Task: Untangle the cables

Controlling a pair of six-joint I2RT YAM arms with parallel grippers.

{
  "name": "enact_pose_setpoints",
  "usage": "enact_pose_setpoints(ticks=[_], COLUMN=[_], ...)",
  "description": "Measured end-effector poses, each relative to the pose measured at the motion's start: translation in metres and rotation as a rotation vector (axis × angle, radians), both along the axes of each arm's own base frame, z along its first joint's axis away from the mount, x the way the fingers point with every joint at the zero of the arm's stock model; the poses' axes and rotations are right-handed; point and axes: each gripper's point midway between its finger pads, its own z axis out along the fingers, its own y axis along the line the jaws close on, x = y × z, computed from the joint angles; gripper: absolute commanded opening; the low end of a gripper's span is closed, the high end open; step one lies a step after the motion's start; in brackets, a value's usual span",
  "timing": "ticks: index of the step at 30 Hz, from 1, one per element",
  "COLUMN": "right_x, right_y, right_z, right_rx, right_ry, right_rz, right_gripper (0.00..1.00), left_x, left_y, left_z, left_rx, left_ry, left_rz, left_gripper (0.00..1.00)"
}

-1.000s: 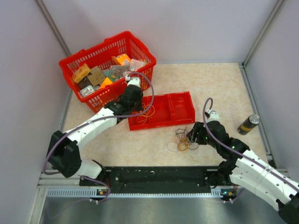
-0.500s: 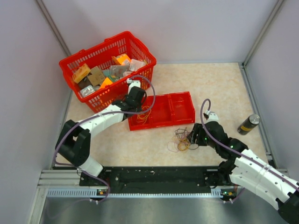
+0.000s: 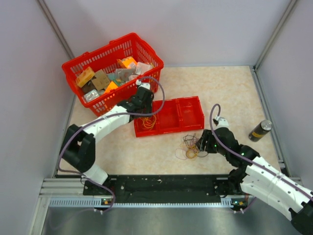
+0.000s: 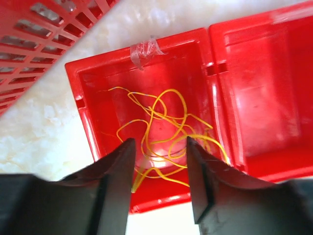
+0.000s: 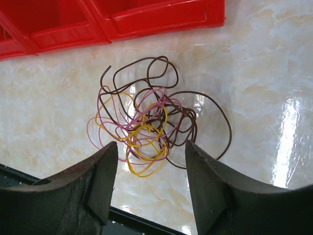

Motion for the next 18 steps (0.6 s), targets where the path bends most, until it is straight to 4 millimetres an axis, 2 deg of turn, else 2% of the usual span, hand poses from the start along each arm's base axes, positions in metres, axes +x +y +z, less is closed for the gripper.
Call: enact_pose_setpoints(ticks=[3, 6, 9, 13, 16, 18], right_x=[0.0, 0.0, 0.0, 0.0, 0.0, 0.001], right_y=[0.0, 0.0, 0.0, 0.0, 0.0, 0.0], right_z=[-0.001, -0.001, -0.001, -0.001, -0.002, -0.003], right_rx=[-0.003, -0.003, -0.003, -0.001, -0.005, -0.009], right_ry=[0.004, 0.004, 0.004, 0.004, 0.008, 0.01], right_rz=[0.0, 0.0, -0.001, -0.001, -0.001, -0.003], right_gripper=[0.57, 0.57, 0.57, 0.57, 0.57, 0.56], left_x=[-0.007, -0.014, -0.024, -0.04, -0.055, -0.07], left_y=[-0.002, -0.005, -0.01, -0.016, -0.025, -0.038], left_z=[0.028, 0.065, 0.089, 0.092, 0.081, 0.071], left_rx=[-0.054, -0.127, -0.196, -0.257, -0.316, -0.392], left_ry=[-0.047, -0.116, -0.159, -0.147, -0.098, -0.049], left_rz=[-0.03, -0.064, -0.103, -0.159, -0.205, -0.252], left_gripper=[0.61, 0.64, 0.68, 0.64, 0.51, 0.46])
